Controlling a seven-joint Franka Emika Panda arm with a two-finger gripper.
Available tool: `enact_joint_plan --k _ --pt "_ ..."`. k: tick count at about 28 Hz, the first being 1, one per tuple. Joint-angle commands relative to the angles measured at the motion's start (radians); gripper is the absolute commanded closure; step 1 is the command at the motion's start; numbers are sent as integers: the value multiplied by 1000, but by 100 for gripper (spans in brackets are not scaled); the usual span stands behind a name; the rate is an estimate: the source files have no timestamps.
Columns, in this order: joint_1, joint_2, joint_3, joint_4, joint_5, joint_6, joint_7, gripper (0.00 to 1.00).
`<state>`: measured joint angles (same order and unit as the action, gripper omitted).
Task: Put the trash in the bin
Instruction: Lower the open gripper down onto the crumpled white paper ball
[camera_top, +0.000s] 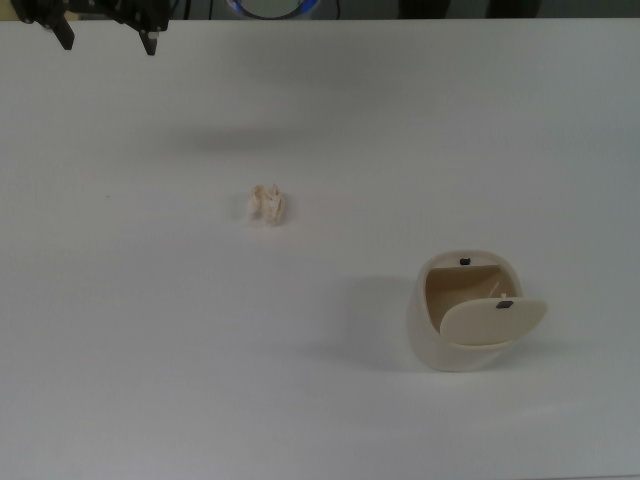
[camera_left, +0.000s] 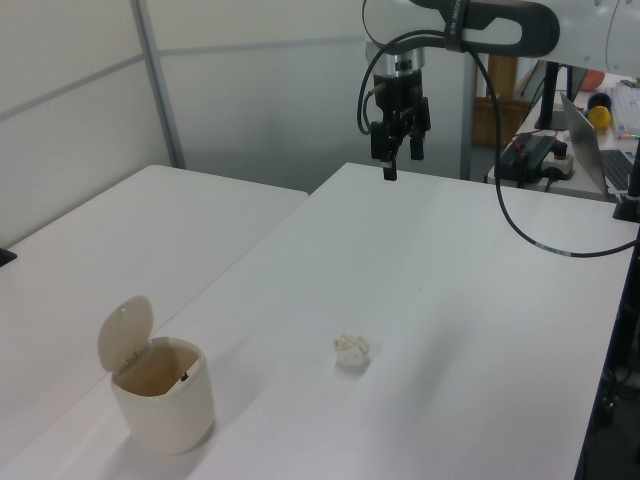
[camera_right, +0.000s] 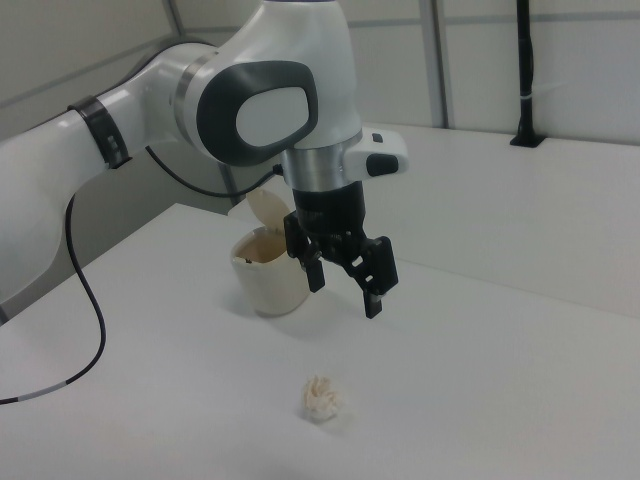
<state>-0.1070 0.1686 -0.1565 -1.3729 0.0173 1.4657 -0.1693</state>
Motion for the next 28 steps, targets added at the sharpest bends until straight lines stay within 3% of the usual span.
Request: enact_joint_plan --k 1,7,11,20,24,28 --pt "20 -11 -2 -29 3 37 -13 0" --pt "142 -1 8 -159 -40 151 42 0" --pt "184 -1 9 -237 -43 276 195 0" --pt "286 12 9 -357 -50 390 263 0" --pt "326 26 9 -429 -102 484 325 0" --pt "348 69 9 -439 -128 516 381 0"
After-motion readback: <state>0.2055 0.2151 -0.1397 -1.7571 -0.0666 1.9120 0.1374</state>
